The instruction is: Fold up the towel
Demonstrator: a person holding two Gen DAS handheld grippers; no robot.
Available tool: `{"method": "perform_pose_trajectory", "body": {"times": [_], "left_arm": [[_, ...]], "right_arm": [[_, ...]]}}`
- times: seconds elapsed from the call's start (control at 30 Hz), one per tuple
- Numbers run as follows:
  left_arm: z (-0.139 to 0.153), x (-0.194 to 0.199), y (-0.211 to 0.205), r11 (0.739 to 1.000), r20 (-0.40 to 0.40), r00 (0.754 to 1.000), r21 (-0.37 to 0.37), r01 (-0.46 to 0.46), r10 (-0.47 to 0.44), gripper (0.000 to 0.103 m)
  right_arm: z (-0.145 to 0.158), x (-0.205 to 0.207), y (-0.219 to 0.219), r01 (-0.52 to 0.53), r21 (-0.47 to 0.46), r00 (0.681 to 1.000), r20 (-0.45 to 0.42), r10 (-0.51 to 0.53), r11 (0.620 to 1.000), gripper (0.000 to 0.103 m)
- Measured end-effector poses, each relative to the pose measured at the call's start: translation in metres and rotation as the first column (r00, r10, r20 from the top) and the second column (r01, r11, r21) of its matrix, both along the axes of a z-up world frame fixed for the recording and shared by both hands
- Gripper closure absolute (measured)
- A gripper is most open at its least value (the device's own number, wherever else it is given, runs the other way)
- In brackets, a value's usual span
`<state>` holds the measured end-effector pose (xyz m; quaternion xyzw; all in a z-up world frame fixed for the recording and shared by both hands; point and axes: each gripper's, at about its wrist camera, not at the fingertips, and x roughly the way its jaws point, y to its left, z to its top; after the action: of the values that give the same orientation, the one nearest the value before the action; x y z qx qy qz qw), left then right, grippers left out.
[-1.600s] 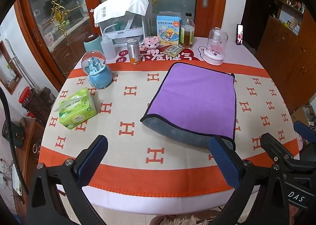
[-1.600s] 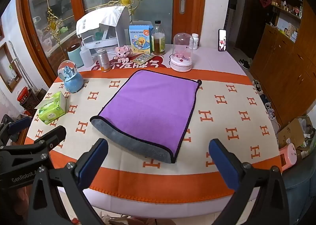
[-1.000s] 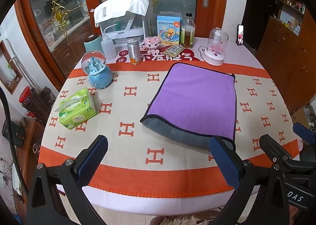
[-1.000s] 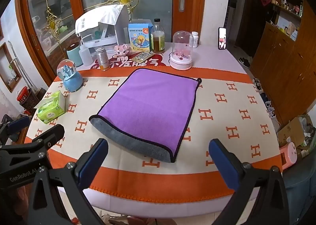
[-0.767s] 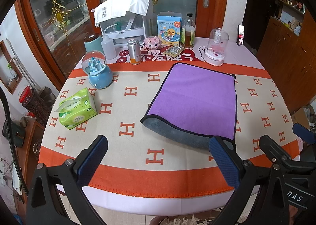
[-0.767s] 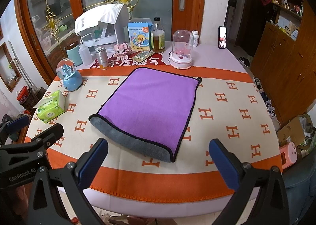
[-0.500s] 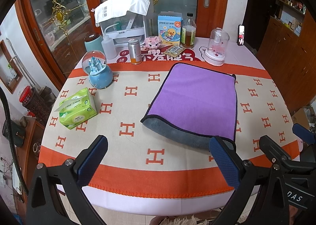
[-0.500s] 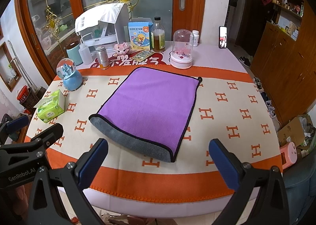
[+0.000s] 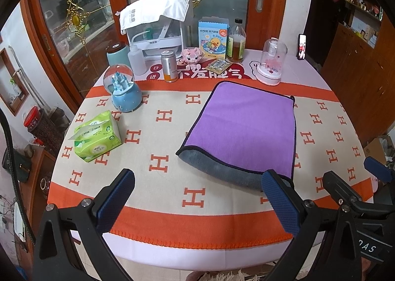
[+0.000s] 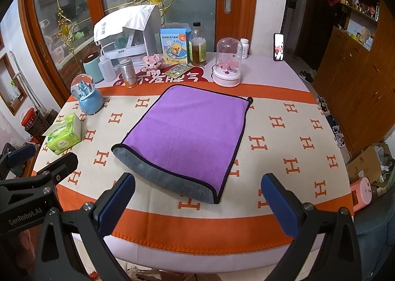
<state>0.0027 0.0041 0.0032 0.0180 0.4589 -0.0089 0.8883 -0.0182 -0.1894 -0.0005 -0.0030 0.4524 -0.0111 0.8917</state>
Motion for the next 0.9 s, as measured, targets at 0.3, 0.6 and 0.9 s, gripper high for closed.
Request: {"method": "perform_pose_trajectory", "body": {"times": [0.3, 0.6, 0.9], "left_arm": [[0.0019, 0.0005, 0.0007, 1.000, 0.000, 1.000, -0.005, -0.004, 0.004, 0.001], [0.0027, 0.0005, 0.0040, 1.000, -0.001, 1.000, -0.013, -0.004, 0.004, 0.001], [0.0029, -0.0016, 0.0052, 1.000, 0.005, 1.000, -0.014, -0.003, 0.003, 0.001]], "right_arm": [[-0.0011, -0.0002, 0.0016, 0.000, 0.000, 1.000, -0.001, 0.000, 1.000, 0.001], [-0.0019, -0.0004, 0.0035, 0.000, 0.002, 1.000, -0.004, 0.000, 1.000, 0.001], [-0.0022, -0.0016, 0.0050, 0.001, 0.003, 1.000, -0.006, -0.001, 1.000, 0.001]]}}
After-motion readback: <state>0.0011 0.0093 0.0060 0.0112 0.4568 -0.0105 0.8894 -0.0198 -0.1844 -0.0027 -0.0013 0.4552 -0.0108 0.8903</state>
